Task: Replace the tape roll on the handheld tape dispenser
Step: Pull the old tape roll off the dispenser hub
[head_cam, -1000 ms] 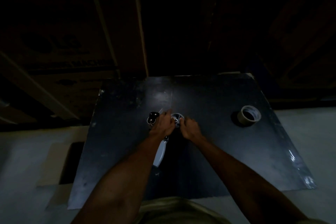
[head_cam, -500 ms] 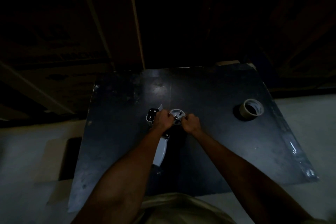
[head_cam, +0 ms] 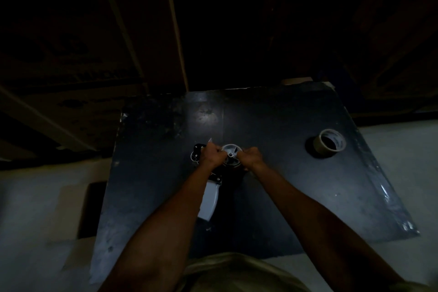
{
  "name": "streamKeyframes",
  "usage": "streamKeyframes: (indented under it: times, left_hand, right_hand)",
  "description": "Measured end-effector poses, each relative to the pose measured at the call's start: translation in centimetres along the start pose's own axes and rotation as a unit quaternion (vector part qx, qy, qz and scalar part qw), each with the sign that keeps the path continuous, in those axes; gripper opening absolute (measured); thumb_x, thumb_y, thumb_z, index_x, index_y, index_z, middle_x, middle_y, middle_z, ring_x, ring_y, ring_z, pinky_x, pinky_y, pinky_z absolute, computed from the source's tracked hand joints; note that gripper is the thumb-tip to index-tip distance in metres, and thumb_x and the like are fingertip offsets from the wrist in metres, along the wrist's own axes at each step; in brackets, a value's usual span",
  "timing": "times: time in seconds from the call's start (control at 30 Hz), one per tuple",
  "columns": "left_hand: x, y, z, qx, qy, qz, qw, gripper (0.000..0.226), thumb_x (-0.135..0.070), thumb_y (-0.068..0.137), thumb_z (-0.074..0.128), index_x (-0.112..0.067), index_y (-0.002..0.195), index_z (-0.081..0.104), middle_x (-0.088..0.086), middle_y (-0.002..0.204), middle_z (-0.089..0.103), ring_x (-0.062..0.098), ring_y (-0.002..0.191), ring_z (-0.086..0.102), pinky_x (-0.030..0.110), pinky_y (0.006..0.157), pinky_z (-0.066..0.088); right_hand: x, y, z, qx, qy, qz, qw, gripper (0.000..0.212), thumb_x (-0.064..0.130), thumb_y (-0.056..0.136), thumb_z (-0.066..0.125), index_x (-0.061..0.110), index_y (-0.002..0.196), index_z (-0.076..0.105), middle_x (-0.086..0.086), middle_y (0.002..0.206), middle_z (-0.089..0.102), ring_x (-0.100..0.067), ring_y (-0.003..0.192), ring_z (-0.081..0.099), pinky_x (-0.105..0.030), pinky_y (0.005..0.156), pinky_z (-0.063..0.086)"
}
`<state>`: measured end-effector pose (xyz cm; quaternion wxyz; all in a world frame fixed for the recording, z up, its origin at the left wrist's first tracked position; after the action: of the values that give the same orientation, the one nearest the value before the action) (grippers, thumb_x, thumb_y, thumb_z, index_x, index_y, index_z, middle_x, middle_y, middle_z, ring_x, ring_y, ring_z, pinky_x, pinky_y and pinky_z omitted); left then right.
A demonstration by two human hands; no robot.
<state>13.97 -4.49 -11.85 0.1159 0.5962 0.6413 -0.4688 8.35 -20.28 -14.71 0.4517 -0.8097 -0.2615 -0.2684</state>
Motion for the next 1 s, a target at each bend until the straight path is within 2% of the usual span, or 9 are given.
streamKeyframes:
  times: [0.1, 0.4, 0.53, 0.63, 0.7, 0.77, 0.83, 0.93, 1.0]
  left_hand:
    - [0.0, 0.0, -0.1, -0.005, -0.002, -0.010, 1.000, 0.019, -0.010, 0.083, 0.068, 0.001, 0.098, 0.072, -0.003, 0.061, 0.057, 0.011, 0.061, 0.057, 0.015, 0.050, 0.040]
    - [0.3, -0.2, -0.4, -0.037, -0.021, -0.016, 0.999, 0.010, -0.012, 0.079, 0.073, -0.003, 0.081, 0.076, 0.008, 0.072, 0.067, 0.018, 0.067, 0.062, 0.018, 0.052, 0.042]
    - [0.7, -0.4, -0.4, -0.064, -0.009, -0.023, 0.998, 0.020, -0.023, 0.075, 0.078, -0.008, 0.087, 0.077, 0.014, 0.091, 0.073, 0.025, 0.081, 0.069, 0.023, 0.062, 0.049]
    - [0.3, -1.0, -0.7, -0.078, -0.017, -0.024, 0.996, 0.018, -0.018, 0.076, 0.077, -0.005, 0.088, 0.076, 0.013, 0.088, 0.073, 0.022, 0.075, 0.067, 0.014, 0.052, 0.043]
    - [0.3, -1.2, -0.8, -0.087, -0.022, -0.023, 0.996, 0.017, -0.017, 0.076, 0.077, -0.004, 0.087, 0.076, 0.013, 0.087, 0.074, 0.023, 0.075, 0.068, 0.016, 0.051, 0.044]
    - [0.2, -1.5, -0.9, -0.093, -0.022, -0.031, 0.995, 0.017, -0.017, 0.076, 0.078, -0.005, 0.087, 0.076, 0.012, 0.088, 0.074, 0.022, 0.077, 0.069, 0.022, 0.058, 0.049]
    - [0.3, -1.3, -1.0, -0.085, -0.016, -0.041, 0.995, 0.017, -0.018, 0.077, 0.078, -0.005, 0.087, 0.075, 0.012, 0.089, 0.074, 0.021, 0.077, 0.068, 0.026, 0.062, 0.052]
    - [0.1, -0.6, -1.0, -0.040, 0.004, -0.044, 0.998, 0.020, -0.022, 0.080, 0.074, -0.003, 0.087, 0.075, 0.014, 0.085, 0.073, 0.023, 0.070, 0.067, 0.028, 0.057, 0.053]
    - [0.3, -0.2, -1.0, -0.022, -0.006, -0.049, 0.999, 0.021, -0.020, 0.083, 0.068, 0.000, 0.087, 0.075, 0.016, 0.085, 0.073, 0.027, 0.071, 0.068, 0.031, 0.060, 0.056]
  right_hand:
    - [-0.5, 0.9, 0.3, -0.002, 0.021, 0.011, 1.000, 0.038, 0.023, 0.069, 0.075, -0.001, 0.099, 0.076, -0.021, 0.102, 0.075, -0.031, 0.093, 0.073, -0.041, 0.078, 0.058]
    - [0.7, -0.7, -0.6, -0.031, -0.016, 0.008, 0.999, 0.044, 0.028, 0.078, 0.074, 0.000, 0.112, 0.070, -0.019, 0.117, 0.070, -0.031, 0.110, 0.067, -0.034, 0.087, 0.053]
    - [1.5, -0.9, -0.7, -0.035, -0.043, -0.022, 0.998, 0.038, 0.026, 0.084, 0.066, -0.006, 0.103, 0.071, -0.024, 0.112, 0.070, -0.035, 0.112, 0.064, -0.035, 0.087, 0.051]
    - [1.9, -1.1, -0.9, -0.043, -0.044, -0.039, 0.997, 0.038, 0.025, 0.085, 0.066, -0.009, 0.100, 0.071, -0.024, 0.104, 0.071, -0.037, 0.112, 0.063, -0.035, 0.087, 0.049]
    - [2.2, -1.3, -1.0, -0.051, -0.037, -0.044, 0.997, 0.029, 0.021, 0.084, 0.067, -0.007, 0.086, 0.070, -0.018, 0.087, 0.066, -0.035, 0.108, 0.064, -0.033, 0.083, 0.048]
    - [2.3, -1.5, -1.1, -0.057, -0.039, -0.047, 0.996, 0.026, 0.020, 0.084, 0.067, 0.000, 0.067, 0.064, -0.014, 0.080, 0.060, -0.032, 0.102, 0.063, -0.029, 0.076, 0.044]
    - [2.2, -1.3, -1.2, -0.060, -0.042, -0.054, 0.996, 0.025, 0.020, 0.084, 0.067, 0.000, 0.071, 0.069, -0.015, 0.079, 0.062, -0.029, 0.094, 0.062, -0.030, 0.076, 0.045]
    - [1.6, -0.5, -1.2, -0.054, -0.046, -0.064, 0.995, 0.022, 0.025, 0.084, 0.070, 0.006, 0.077, 0.075, -0.010, 0.074, 0.061, -0.024, 0.083, 0.064, -0.032, 0.073, 0.048]
    - [0.4, -0.1, -0.9, -0.045, -0.030, -0.054, 0.997, 0.024, 0.031, 0.082, 0.071, 0.007, 0.084, 0.078, -0.010, 0.079, 0.069, -0.022, 0.085, 0.067, -0.033, 0.078, 0.053]
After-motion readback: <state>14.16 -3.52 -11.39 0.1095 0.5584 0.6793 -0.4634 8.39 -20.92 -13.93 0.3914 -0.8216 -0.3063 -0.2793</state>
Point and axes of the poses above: each hand's wrist, its own y-axis towards the middle knuckle, its own z-axis out of the palm, x = y × z, the point moved 8 cm from there along y, towards the middle knuckle
